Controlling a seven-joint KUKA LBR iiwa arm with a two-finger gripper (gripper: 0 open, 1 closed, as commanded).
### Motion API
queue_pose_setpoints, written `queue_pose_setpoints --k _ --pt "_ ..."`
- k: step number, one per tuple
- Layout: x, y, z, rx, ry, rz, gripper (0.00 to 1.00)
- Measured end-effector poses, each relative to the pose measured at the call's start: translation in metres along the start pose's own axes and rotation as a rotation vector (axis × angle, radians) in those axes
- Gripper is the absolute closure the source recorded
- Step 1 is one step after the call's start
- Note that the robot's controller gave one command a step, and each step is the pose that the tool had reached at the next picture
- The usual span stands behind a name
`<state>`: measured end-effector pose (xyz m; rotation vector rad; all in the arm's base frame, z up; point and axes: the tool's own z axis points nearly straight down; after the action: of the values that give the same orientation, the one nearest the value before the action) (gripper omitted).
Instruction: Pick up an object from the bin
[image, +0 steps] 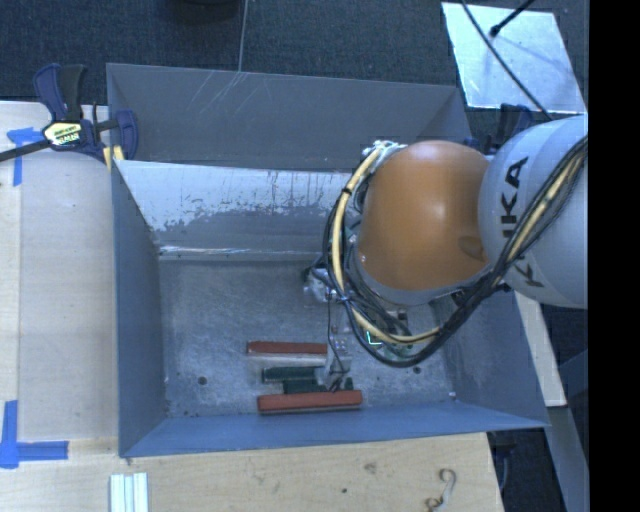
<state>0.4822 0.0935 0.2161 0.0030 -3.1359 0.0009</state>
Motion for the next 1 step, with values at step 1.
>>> queue_pose_setpoints --k 1 --pt "-0.0564 -0.0247 0.1491 0.000 -0.002 -0.009 0.00"
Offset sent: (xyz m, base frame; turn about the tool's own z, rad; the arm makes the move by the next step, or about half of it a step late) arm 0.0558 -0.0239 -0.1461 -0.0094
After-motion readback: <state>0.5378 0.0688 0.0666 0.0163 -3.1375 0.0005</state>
